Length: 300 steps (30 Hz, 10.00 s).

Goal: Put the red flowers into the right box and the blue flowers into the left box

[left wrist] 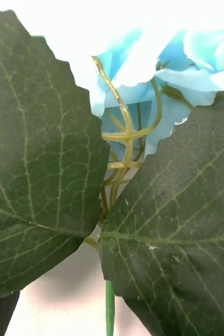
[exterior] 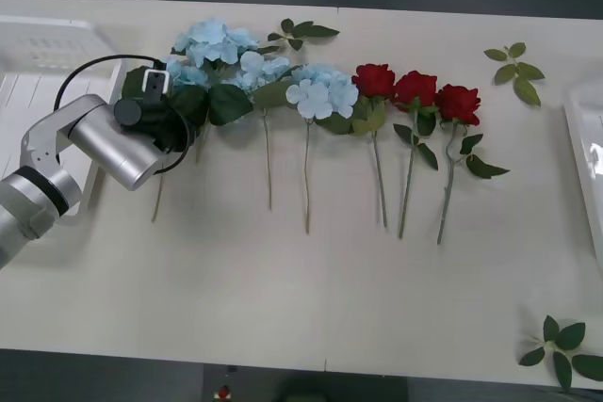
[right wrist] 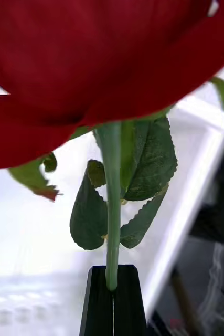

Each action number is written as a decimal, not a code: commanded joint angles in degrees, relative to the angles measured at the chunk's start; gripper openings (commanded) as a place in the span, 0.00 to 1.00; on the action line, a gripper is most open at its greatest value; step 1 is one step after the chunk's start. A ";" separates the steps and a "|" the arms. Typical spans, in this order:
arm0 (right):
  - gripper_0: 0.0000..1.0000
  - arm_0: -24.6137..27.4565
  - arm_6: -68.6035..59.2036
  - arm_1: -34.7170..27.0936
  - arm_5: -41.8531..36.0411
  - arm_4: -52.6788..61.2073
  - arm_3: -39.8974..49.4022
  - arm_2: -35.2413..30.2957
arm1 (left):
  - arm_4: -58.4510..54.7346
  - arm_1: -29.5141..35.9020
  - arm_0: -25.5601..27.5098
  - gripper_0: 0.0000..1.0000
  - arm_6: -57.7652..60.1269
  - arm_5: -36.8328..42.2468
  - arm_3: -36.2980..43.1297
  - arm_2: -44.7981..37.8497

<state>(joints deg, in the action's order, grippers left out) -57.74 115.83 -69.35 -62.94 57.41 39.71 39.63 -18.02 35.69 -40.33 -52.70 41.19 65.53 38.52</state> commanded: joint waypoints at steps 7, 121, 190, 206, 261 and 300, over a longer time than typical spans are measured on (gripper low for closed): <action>0.00 4.83 -1.93 2.29 11.09 -1.33 -8.60 -2.54 | 0.70 0.26 -0.98 0.00 -2.50 -0.85 -0.14 0.68; 0.00 20.30 -55.28 37.09 6.78 -21.37 25.24 -14.76 | -25.49 20.48 -5.81 0.00 -43.37 25.69 1.53 -28.06; 0.00 14.24 17.41 9.50 -4.56 -29.98 8.45 -51.23 | -73.83 18.10 -9.77 0.92 -49.70 30.17 -11.91 -25.69; 0.99 15.91 18.73 10.82 1.42 -27.96 2.30 -50.09 | -73.04 13.53 -9.68 0.92 -46.88 16.37 -1.01 -15.14; 0.99 20.48 -70.48 15.65 -7.72 -2.74 55.74 -13.44 | -52.56 -7.30 -18.29 0.92 -45.48 -18.43 -29.31 -1.69; 0.64 10.63 -75.58 34.37 7.22 -18.82 28.67 0.80 | -54.67 -0.18 -16.62 0.00 -47.15 -7.18 -19.30 5.08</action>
<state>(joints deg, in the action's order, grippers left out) -46.09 42.66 -34.87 -56.08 38.78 67.75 40.55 -71.97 32.25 -56.35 -99.12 33.04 43.58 43.62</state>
